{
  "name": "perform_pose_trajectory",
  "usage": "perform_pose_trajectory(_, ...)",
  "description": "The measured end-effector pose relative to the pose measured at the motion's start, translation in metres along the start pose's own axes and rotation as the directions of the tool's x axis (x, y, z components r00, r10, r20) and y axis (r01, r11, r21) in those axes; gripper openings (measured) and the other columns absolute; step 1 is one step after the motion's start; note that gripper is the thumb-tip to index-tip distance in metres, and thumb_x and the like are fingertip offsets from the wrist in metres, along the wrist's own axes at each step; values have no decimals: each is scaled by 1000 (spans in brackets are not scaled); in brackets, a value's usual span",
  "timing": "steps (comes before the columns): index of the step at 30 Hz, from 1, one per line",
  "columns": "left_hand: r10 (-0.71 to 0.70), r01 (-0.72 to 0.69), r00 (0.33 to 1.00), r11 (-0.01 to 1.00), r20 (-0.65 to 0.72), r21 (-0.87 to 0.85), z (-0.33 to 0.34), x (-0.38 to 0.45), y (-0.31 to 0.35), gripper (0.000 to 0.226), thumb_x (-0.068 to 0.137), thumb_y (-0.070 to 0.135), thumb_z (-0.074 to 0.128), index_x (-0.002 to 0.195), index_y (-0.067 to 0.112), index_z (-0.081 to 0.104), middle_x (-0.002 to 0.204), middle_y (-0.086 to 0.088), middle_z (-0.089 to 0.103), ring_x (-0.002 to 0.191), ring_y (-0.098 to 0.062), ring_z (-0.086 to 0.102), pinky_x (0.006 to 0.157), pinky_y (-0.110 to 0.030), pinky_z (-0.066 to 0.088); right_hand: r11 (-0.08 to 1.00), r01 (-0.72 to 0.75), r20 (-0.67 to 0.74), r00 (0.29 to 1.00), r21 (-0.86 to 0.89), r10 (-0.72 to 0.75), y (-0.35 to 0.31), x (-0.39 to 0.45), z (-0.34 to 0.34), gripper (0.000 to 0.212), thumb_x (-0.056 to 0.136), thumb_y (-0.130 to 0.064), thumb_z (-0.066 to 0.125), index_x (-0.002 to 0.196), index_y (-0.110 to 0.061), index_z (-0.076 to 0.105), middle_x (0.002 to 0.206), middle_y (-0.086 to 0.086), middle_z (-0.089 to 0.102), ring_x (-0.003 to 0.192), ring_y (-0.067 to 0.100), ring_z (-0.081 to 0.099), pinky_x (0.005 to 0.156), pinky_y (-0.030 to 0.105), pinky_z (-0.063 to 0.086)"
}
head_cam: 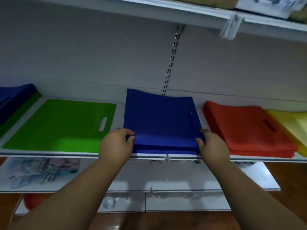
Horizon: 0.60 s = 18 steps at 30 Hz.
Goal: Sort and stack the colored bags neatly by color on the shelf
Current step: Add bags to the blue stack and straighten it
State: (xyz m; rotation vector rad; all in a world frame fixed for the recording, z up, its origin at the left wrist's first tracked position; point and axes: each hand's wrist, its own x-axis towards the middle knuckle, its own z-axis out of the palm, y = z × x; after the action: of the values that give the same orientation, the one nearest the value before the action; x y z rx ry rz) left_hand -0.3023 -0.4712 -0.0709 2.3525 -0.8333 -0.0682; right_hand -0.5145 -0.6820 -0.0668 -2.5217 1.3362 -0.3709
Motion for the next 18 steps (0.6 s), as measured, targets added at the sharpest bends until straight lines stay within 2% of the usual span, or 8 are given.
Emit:
perform_pose_trajectory(2,11,-12,1000,997,19,81,12,-4,11,20,93,29,61,110,26,72,112,0,66,96,-21,63,72,-26,40,1000,2,52,999,-21,0,15,4,-3,44,97,-26,55,139,-14,52,128,13,61,111,30,59,86,35,46)
perform_pose_trajectory(7,-5,-3,999,979,38,202,28,-5,15,20,93,28,60,109,27,72,109,-3,65,93,-25,64,76,-31,47,998,34,145,989,-57,-25,27,14,-1,42,98,-27,55,138,-13,53,124,13,62,108,29,60,82,33,46)
perform_pose_trajectory(12,-28,7,997,959,70,284,29,-3,11,22,92,29,60,109,26,73,107,-5,62,93,-28,63,77,-32,48,993,59,196,980,-107,-37,24,23,6,35,96,-30,57,126,-13,61,115,11,63,99,27,61,76,33,50)
perform_pose_trajectory(15,-13,-13,997,947,81,320,25,0,10,26,88,39,67,110,26,72,106,-5,59,90,-27,63,75,-32,50,987,38,175,984,-155,-11,24,25,8,29,94,-30,58,117,-12,64,108,10,62,91,27,61,69,32,49)
perform_pose_trajectory(18,49,-60,998,945,41,322,19,1,4,37,86,46,69,117,25,68,108,-6,57,87,-28,62,74,-34,52,993,51,121,992,-103,-38,8,22,10,27,93,-30,58,112,-12,66,105,10,63,88,27,61,65,30,44)
